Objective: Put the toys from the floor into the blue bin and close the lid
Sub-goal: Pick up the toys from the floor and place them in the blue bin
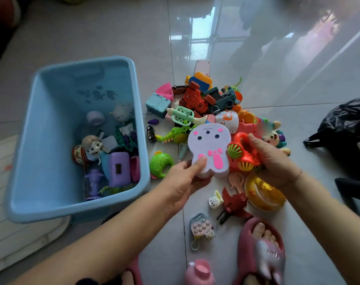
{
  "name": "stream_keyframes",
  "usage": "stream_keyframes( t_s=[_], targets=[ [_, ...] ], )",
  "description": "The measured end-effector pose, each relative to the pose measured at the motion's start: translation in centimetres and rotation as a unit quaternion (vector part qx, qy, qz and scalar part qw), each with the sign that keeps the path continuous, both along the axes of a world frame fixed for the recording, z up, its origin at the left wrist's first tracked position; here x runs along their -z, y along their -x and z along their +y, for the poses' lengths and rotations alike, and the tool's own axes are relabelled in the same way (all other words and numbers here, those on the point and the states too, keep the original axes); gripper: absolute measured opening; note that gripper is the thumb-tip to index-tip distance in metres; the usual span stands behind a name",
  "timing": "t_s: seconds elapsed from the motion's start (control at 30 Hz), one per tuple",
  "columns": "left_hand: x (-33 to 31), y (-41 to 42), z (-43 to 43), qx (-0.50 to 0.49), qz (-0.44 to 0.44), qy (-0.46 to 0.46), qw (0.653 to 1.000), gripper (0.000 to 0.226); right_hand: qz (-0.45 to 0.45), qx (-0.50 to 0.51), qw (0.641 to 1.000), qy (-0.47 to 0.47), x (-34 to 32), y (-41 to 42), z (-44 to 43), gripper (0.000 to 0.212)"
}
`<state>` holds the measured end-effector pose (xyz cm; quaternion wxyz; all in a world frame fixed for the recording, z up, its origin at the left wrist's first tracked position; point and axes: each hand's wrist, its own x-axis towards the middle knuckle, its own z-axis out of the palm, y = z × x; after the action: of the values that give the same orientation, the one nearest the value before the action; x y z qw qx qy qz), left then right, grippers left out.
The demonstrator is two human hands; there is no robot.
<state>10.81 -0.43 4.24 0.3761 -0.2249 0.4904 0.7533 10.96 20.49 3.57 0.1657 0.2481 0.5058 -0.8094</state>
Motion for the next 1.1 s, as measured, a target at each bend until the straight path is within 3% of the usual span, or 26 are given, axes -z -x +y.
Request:
stream_keyframes(
  t_s=[0.03,0.17,0.27,0.37,0.57,0.67,0.73,0.8,0.87,0.93,1.03,1.1],
  targets=[
    [-1.6,0.0,-0.5,0.004,0.023,-0.009,1.0,0.024,0.01,0.014,1.0,0.024,-1.4,0.8,-0.4,0.037],
    [-7.3,1.7,-5.3,-0.042,0.128,-0.005,0.991,0.037,0.069,0.01,0.993,0.098,-7.0,4.4,-5.1,0.035],
    [-9.3,4.0,-11.6,-0.132,0.195,0.076,0.969,0.031,0.072,-0.038,0.995,0.054,-8.6,6.4,-10.6,0.025],
    [-8.2,5.5,-18.2,-0.179,0.179,0.18,0.951,0.025,0.057,-0.104,0.993,0.004,-8.4,7.0,-16.7,0.017],
    [-3.7,5.0,-25.5,-0.036,0.09,0.333,0.938,0.021,0.133,-0.246,0.94,-0.194,-5.9,6.8,-23.4,0.011],
    [-2.9,4.6,-26.1,0.077,0.109,0.453,0.882,0.011,0.182,-0.306,0.884,-0.303,-4.5,6.6,-23.8,0.017],
    [-3.1,4.6,-25.2,0.115,0.147,0.512,0.838,0.016,0.197,-0.308,0.863,-0.348,-4.1,6.4,-23.2,0.023],
    [-3.6,4.7,-23.6,0.094,0.184,0.513,0.833,0.008,0.208,-0.277,0.879,-0.326,-4.4,6.2,-21.7,0.022],
    [-4.2,4.9,-21.7,0.061,0.243,0.506,0.825,0.028,0.2,-0.223,0.916,-0.268,-4.9,5.8,-18.9,0.02],
    [-5.0,4.7,-19.0,0.02,0.325,0.467,0.822,0.031,0.168,-0.174,0.94,-0.239,-4.4,4.9,-14.6,0.018],
    [-5.8,2.7,-13.6,0.016,0.415,0.362,0.835,0.018,0.099,-0.18,0.927,-0.313,-0.9,1.6,-7.9,0.017],
    [-5.5,0.8,-10.0,0.075,0.437,0.29,0.848,0.015,0.05,-0.2,0.908,-0.364,2.7,-1.8,-5.1,0.012]
  ],
)
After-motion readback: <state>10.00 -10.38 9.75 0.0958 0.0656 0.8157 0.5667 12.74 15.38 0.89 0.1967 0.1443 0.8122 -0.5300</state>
